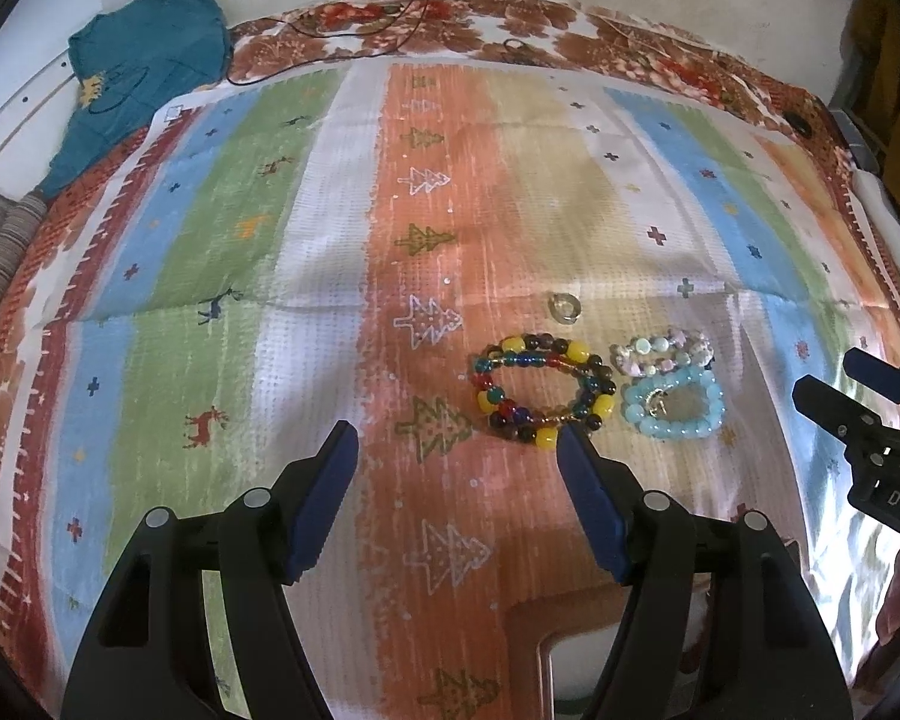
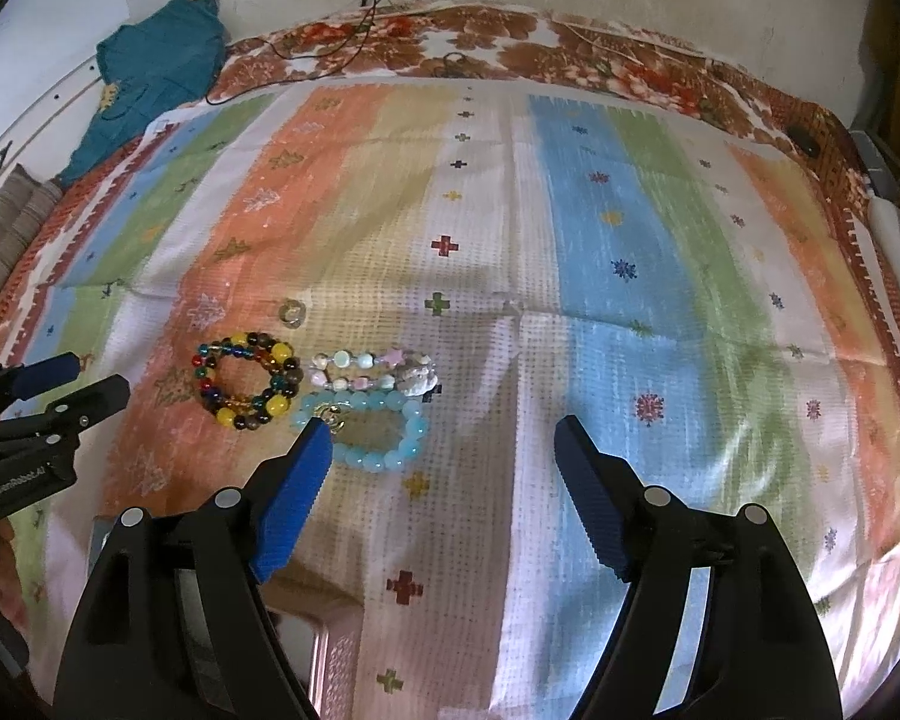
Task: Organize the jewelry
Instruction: 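Open both tools and move them back to the remaining bracelets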
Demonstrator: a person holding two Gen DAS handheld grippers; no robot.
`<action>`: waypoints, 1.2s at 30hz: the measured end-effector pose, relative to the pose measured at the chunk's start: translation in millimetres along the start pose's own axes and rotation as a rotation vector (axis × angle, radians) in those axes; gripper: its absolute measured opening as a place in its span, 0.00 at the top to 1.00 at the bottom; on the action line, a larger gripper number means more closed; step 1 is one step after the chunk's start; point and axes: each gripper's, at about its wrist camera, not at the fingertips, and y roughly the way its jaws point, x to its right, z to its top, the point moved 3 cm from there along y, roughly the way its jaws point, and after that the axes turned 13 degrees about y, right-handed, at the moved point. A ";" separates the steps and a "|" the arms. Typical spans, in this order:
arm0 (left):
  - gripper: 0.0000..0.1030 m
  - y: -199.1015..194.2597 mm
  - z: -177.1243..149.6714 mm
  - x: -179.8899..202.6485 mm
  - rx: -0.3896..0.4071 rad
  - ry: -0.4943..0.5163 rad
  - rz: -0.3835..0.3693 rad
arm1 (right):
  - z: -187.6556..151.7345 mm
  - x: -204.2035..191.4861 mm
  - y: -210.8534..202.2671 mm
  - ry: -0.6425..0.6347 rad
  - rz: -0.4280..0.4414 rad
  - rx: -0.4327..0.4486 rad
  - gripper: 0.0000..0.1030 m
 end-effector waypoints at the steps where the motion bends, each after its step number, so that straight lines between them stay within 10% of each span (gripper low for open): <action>1: 0.33 1.4 0.4 -0.2 -0.002 0.000 0.000 | 0.9 0.1 2.4 0.001 -0.001 -0.002 0.26; 36: 0.35 63.7 23.3 -5.4 -0.075 0.014 -0.046 | 25.9 -2.1 80.5 0.006 -0.033 -0.103 0.26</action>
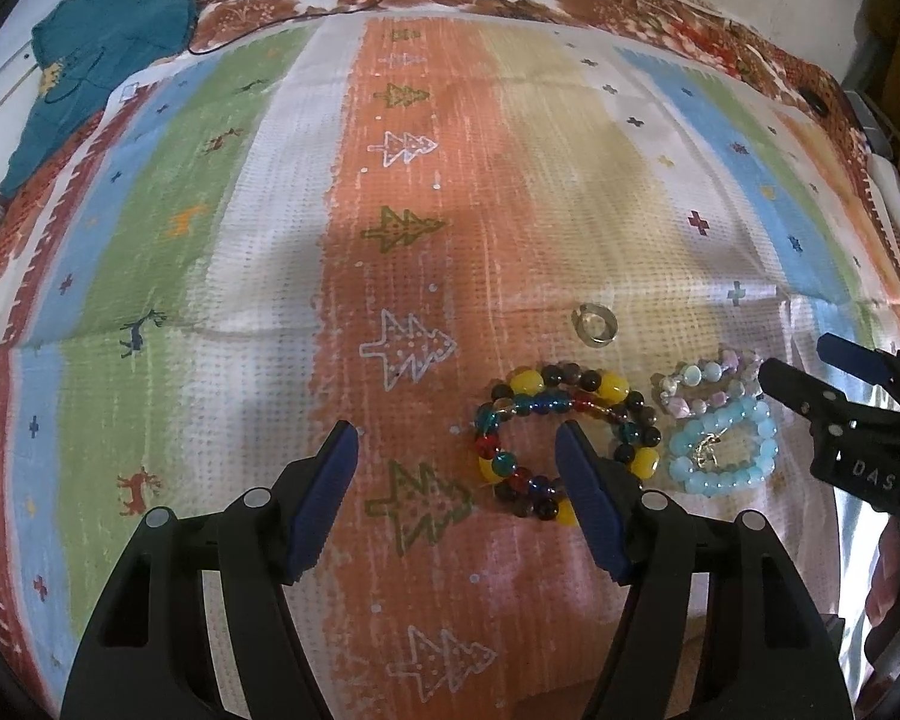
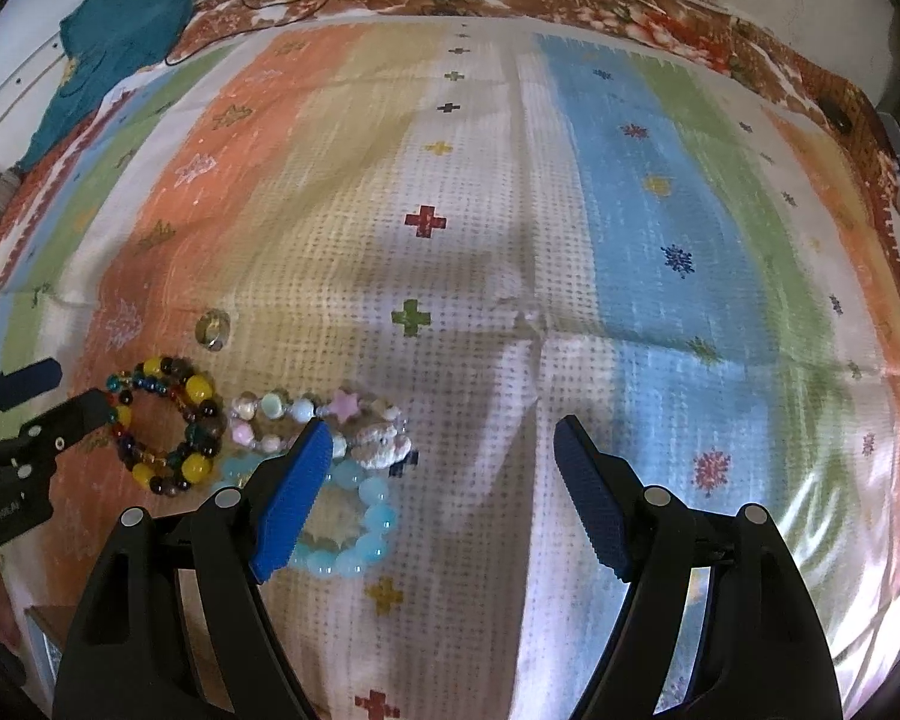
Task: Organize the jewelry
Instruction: 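Open both tools and move them back to the remaining bracelets, then grasp the multicolour bead bracelet with the left tool while the right tool grasps the white bead bracelet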
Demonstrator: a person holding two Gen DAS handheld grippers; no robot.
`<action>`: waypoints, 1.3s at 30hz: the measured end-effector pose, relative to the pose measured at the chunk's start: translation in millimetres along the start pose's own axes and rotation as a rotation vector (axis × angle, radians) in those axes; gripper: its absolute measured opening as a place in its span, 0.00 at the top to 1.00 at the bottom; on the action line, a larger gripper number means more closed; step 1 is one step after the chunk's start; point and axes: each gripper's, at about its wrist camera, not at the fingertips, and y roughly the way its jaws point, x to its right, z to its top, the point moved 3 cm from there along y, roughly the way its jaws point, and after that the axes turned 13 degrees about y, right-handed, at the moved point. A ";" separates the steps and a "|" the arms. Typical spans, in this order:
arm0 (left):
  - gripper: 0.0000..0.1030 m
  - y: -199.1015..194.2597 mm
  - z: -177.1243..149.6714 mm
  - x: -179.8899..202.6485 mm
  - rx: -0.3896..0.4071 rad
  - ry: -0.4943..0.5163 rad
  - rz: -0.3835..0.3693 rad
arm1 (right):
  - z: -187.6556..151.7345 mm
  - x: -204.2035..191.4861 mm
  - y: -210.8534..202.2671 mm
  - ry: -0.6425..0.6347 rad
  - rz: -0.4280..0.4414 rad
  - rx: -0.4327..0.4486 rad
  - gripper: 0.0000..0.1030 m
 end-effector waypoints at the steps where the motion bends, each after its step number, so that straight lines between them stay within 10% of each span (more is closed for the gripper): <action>1: 0.35 1.0 0.2 -0.2 -0.001 -0.001 -0.003 | 0.9 -1.0 0.9 -0.001 0.001 0.000 0.26; 10: 0.49 13.3 0.6 2.4 -0.021 0.015 -0.018 | 0.3 -8.2 14.0 -0.026 -0.026 -0.018 0.26; 20: 0.88 15.9 -1.1 5.5 -0.026 0.041 -0.011 | 0.1 -9.8 22.9 -0.051 -0.052 -0.018 0.27; 29: 0.91 9.8 0.8 7.4 -0.009 0.055 0.019 | 1.5 -4.9 17.9 -0.065 -0.072 -0.007 0.82; 39: 0.91 -3.7 7.3 10.3 0.017 0.056 0.017 | -4.4 -10.9 7.6 -0.093 -0.054 0.005 0.92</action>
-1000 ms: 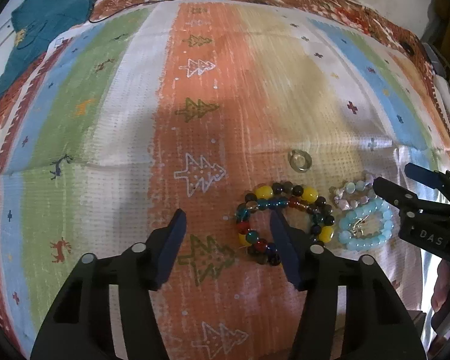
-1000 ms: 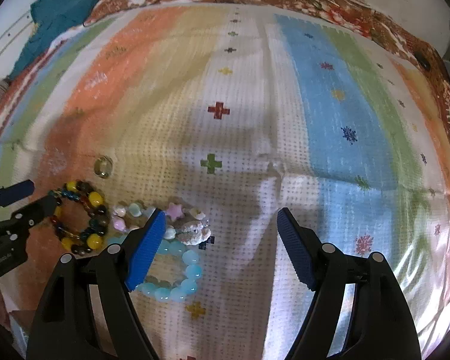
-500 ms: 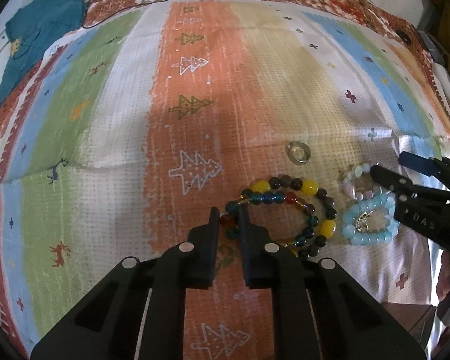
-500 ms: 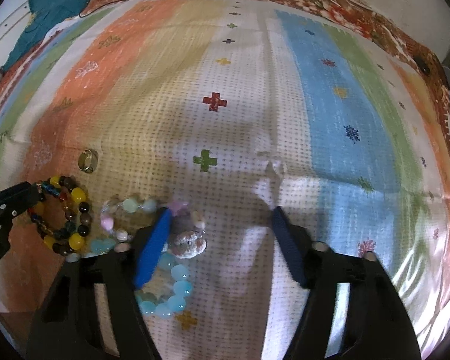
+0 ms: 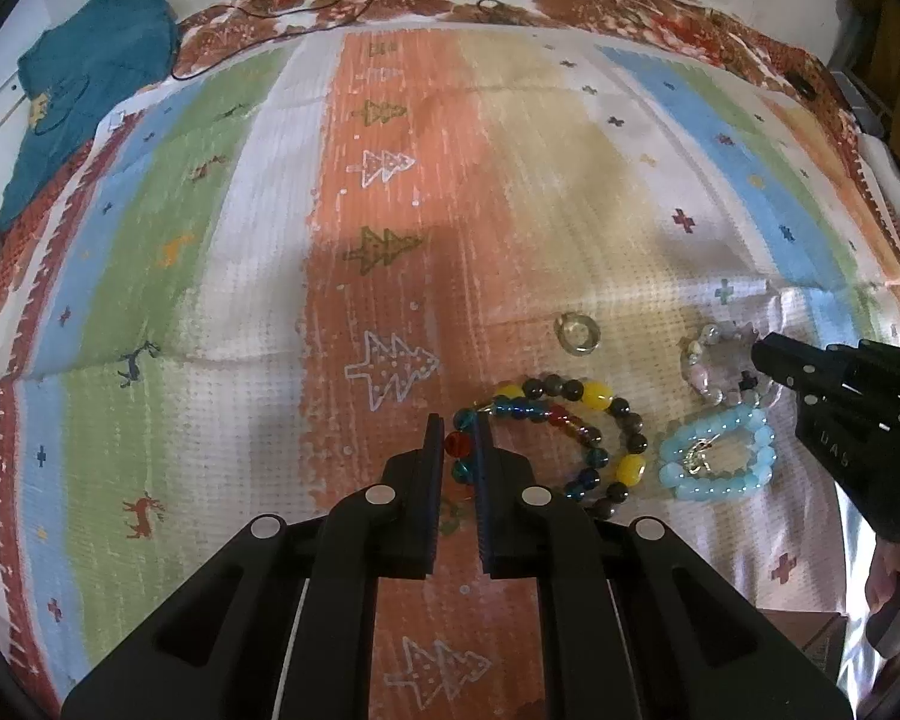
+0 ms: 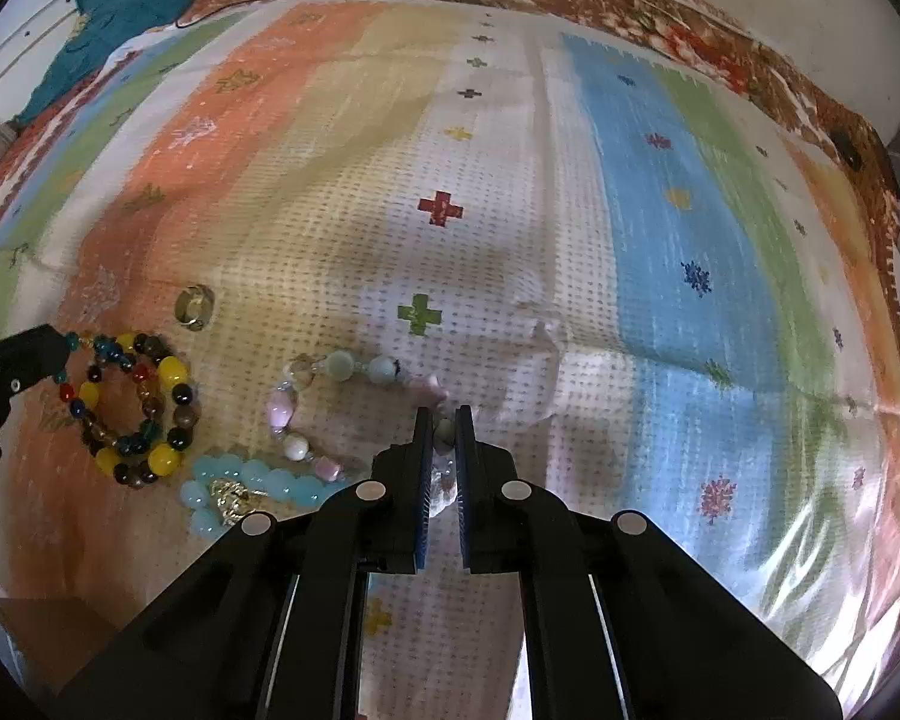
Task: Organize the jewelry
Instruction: 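Grasp the multicolour bead bracelet with the left tool while the right tool grasps the white bead bracelet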
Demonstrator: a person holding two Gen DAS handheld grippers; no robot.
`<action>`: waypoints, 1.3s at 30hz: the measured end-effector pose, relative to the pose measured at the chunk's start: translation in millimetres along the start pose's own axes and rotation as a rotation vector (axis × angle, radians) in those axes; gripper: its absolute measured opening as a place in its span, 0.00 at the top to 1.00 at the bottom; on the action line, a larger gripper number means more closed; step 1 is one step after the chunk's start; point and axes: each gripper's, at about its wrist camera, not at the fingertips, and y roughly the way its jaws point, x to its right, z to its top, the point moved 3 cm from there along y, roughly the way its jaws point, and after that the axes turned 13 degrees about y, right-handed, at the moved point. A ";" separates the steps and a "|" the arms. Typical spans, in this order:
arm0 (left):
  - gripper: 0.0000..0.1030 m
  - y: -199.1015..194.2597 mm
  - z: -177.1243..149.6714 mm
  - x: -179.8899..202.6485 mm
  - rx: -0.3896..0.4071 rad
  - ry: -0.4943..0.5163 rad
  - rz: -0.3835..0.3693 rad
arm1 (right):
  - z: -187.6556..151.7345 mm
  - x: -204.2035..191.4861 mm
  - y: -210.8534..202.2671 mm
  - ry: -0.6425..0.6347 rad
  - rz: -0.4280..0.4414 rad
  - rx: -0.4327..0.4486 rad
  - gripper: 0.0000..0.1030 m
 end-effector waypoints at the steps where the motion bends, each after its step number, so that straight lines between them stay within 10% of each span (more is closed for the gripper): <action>1: 0.91 -1.4 0.0 0.9 0.001 0.001 -0.001 | -0.1 -0.2 -2.6 -0.001 0.003 0.004 0.92; 39: 0.92 -77.8 -4.3 20.7 0.103 0.034 0.000 | -13.5 -10.7 -103.7 0.002 0.091 0.187 0.92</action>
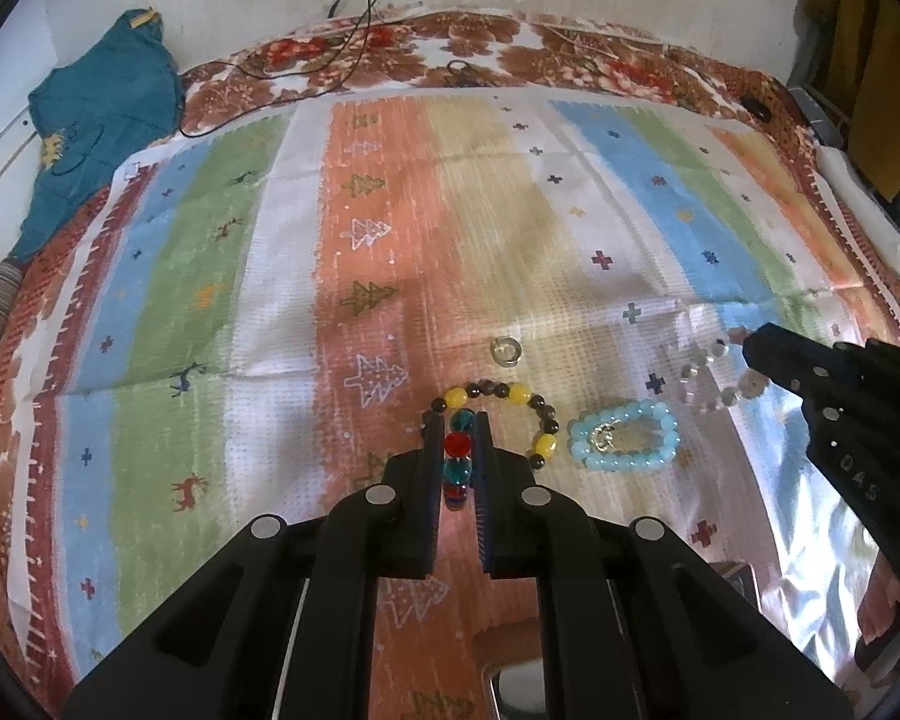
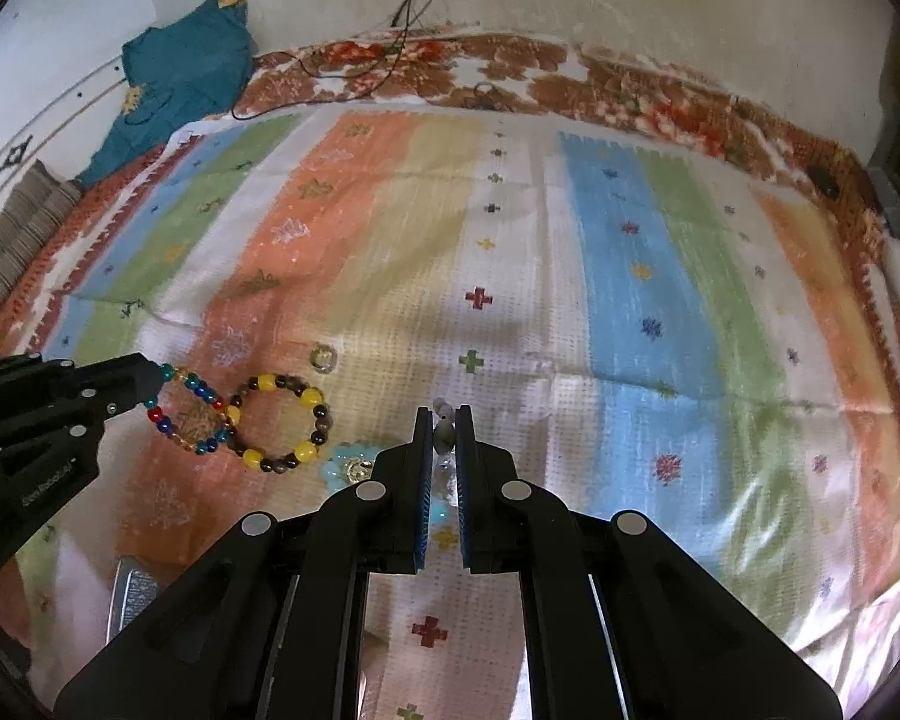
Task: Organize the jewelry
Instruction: 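Grasp the multicolour bead bracelet with the left tool while the right tool grasps the white bead bracelet, then carry both held bracelets toward the silver tin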
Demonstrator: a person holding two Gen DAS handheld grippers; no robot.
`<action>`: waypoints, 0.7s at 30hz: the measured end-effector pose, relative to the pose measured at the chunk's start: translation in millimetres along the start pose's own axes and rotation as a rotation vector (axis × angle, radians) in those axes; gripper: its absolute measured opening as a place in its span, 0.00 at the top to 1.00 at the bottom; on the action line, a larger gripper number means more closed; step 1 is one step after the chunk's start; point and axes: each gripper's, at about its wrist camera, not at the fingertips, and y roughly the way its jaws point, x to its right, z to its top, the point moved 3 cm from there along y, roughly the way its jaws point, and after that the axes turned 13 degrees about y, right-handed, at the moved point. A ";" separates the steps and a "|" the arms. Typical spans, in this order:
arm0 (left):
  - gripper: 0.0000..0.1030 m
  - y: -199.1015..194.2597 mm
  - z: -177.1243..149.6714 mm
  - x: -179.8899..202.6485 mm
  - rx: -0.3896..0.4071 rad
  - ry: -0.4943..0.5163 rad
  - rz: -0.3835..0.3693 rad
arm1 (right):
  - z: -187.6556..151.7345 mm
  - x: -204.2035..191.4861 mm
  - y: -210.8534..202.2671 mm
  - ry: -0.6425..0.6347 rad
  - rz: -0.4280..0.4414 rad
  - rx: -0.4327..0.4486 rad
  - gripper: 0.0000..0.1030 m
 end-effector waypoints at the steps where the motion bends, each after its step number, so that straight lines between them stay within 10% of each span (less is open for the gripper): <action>1: 0.92 -3.0 -0.5 0.3 0.004 -0.001 0.000 | -0.8 -3.6 -3.1 -0.016 -0.003 0.010 0.92; 21: 0.92 -53.9 -16.9 13.7 0.070 -0.019 -0.039 | -18.0 -17.3 -52.5 -0.040 0.026 0.087 0.92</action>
